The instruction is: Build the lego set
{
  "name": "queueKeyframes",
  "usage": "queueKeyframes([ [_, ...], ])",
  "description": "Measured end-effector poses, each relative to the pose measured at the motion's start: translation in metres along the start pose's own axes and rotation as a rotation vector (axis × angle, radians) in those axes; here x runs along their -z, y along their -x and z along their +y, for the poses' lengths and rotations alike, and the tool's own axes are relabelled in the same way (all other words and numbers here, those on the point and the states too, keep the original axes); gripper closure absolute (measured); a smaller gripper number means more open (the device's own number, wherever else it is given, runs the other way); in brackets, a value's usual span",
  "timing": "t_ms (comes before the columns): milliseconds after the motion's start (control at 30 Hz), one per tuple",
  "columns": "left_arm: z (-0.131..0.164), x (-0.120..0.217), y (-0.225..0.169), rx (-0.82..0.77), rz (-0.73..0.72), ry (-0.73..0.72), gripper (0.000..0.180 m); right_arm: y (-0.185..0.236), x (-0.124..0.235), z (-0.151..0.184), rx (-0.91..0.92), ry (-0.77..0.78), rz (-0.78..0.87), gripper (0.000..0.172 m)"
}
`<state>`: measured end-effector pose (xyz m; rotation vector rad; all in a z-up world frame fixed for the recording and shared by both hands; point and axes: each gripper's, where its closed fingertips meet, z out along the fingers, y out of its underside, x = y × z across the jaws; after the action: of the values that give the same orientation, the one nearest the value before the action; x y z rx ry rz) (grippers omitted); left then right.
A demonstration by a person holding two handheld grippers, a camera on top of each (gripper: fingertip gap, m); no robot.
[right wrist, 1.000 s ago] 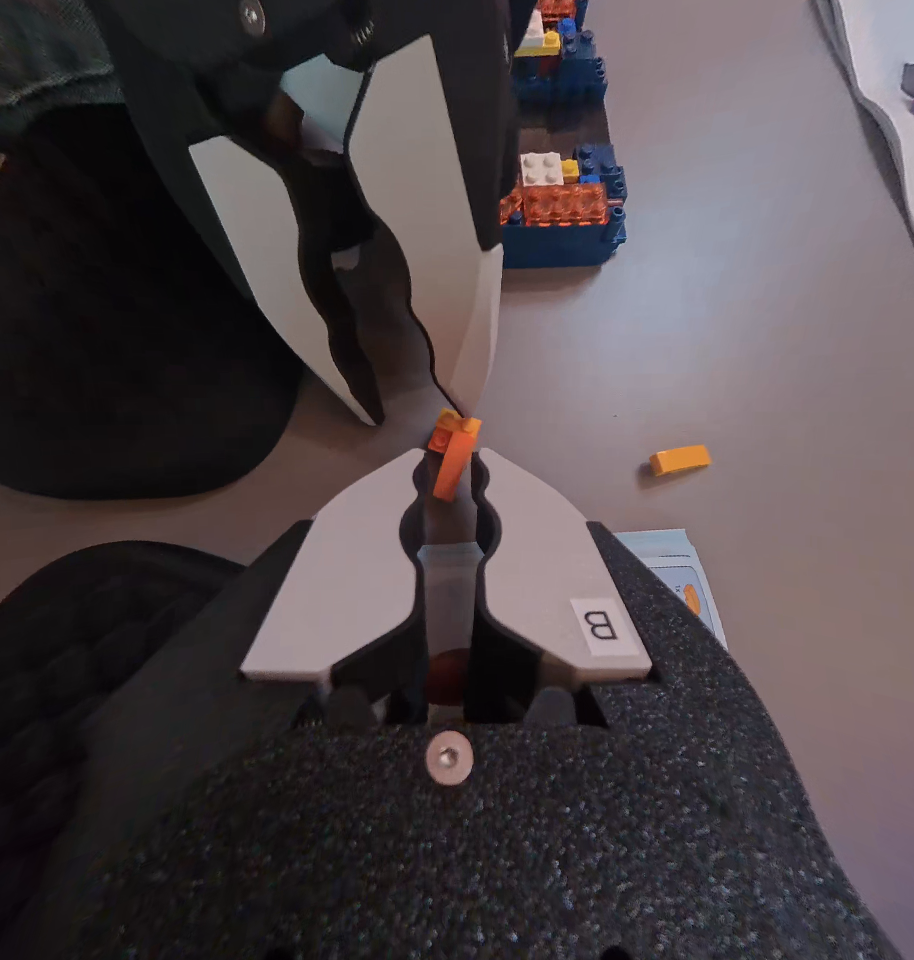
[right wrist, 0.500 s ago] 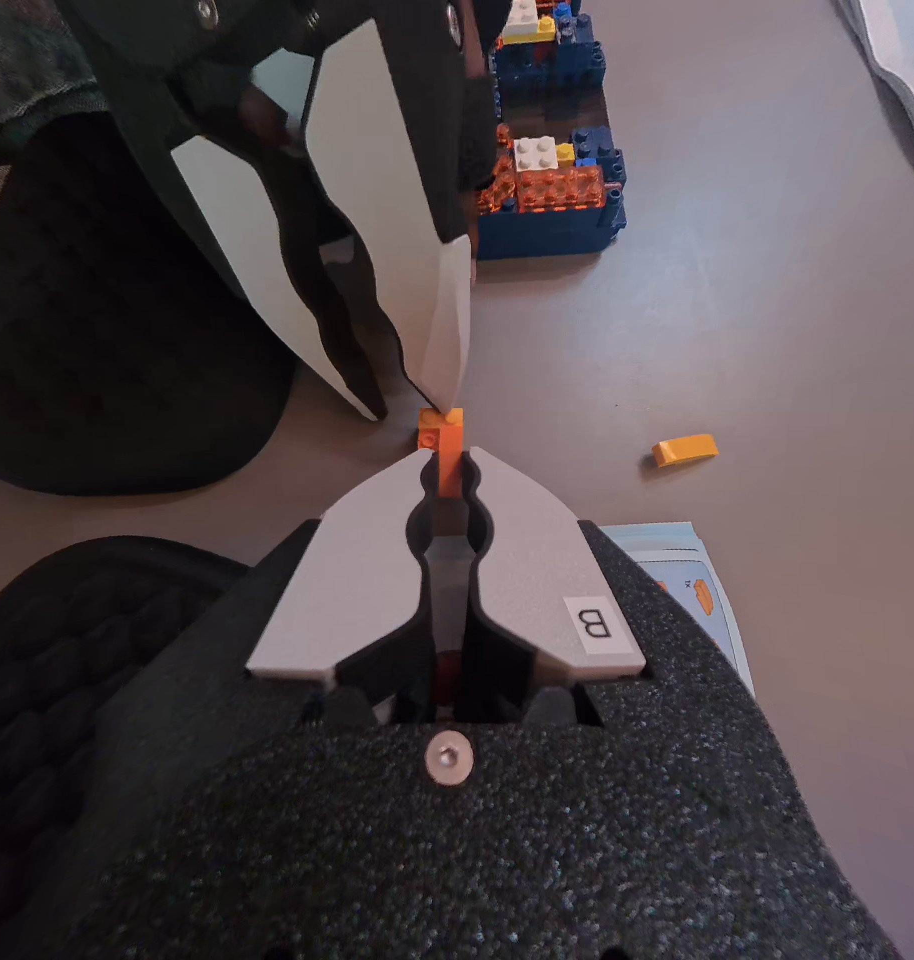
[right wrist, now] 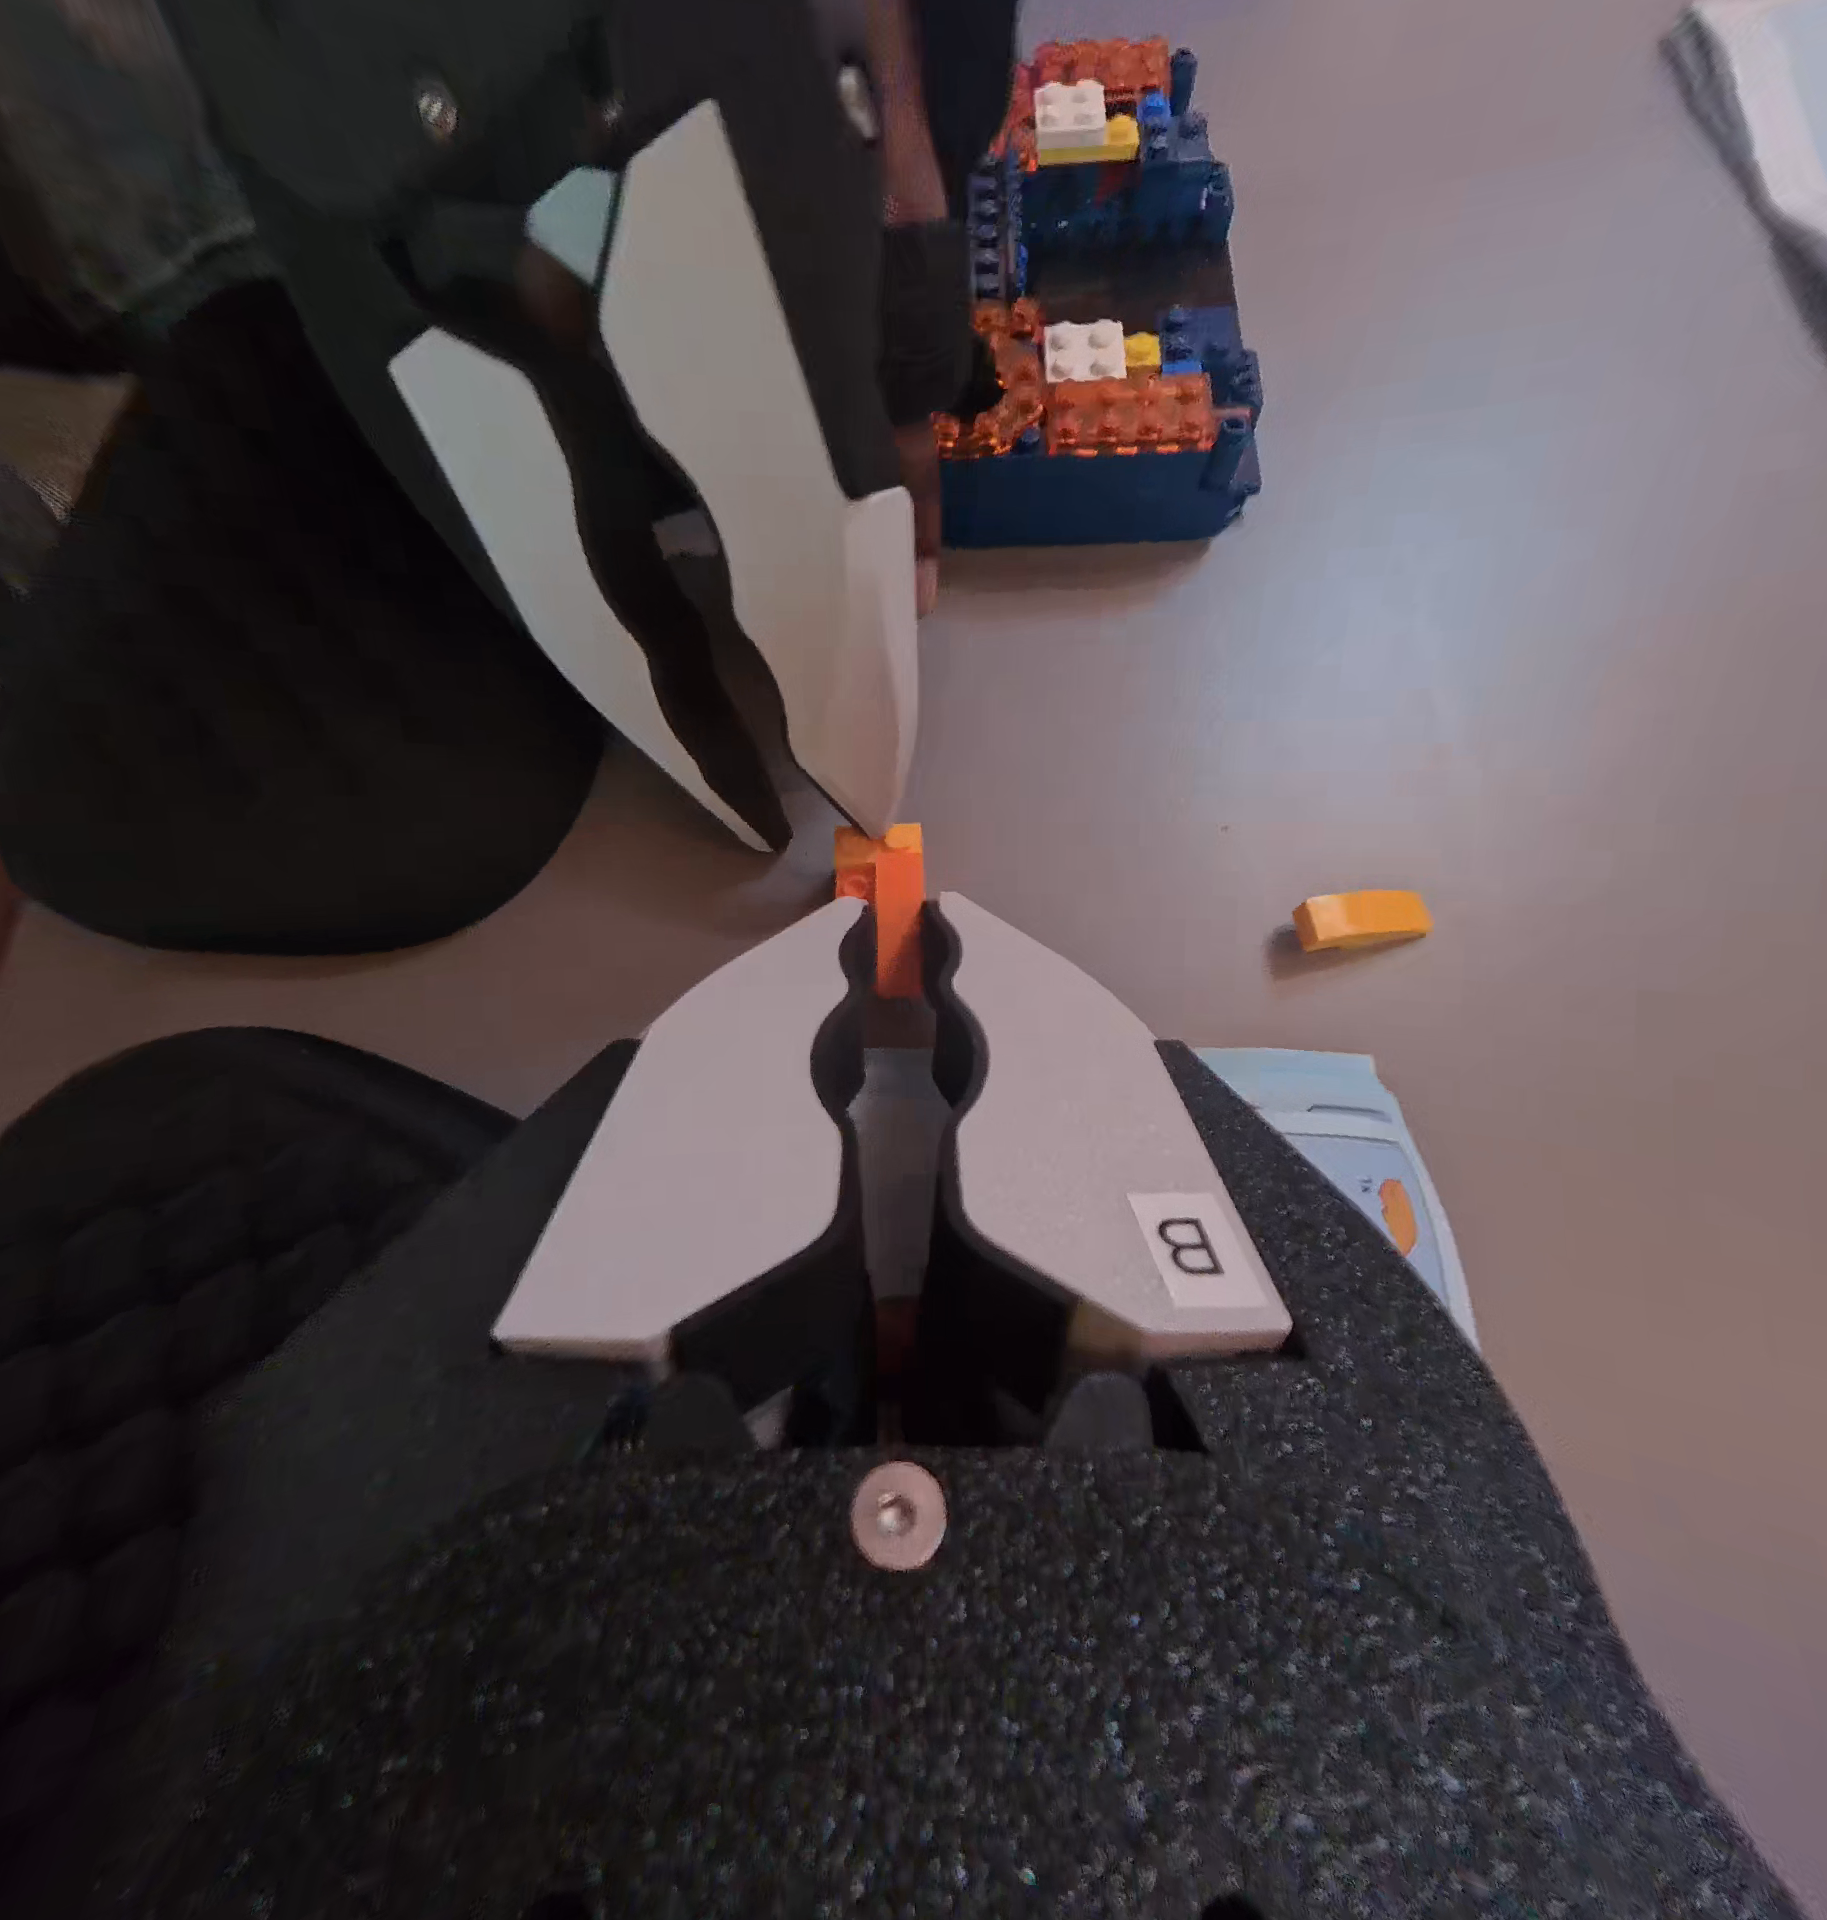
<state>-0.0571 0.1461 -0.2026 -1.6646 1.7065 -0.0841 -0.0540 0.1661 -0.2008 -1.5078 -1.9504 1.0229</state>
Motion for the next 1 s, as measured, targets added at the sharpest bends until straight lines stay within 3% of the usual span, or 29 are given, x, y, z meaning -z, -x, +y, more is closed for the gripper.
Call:
queueKeyframes([
  [167, -0.0008, 0.0001, 0.0003, -0.012, -0.009, 0.002, 0.160, 0.0004, 0.0000, 0.0010, -0.149, -0.004, -0.065, 0.164],
  [600, -0.0031, 0.0002, -0.0002, -0.089, -0.018, -0.018, 0.161, 0.0009, 0.0002, 0.0024, -0.058, 0.021, -0.011, 0.164],
  [1000, -0.0022, 0.0010, -0.0002, -0.025, -0.021, 0.008, 0.166, 0.0006, 0.0010, -0.0014, 0.130, -0.011, 0.027, 0.164],
])
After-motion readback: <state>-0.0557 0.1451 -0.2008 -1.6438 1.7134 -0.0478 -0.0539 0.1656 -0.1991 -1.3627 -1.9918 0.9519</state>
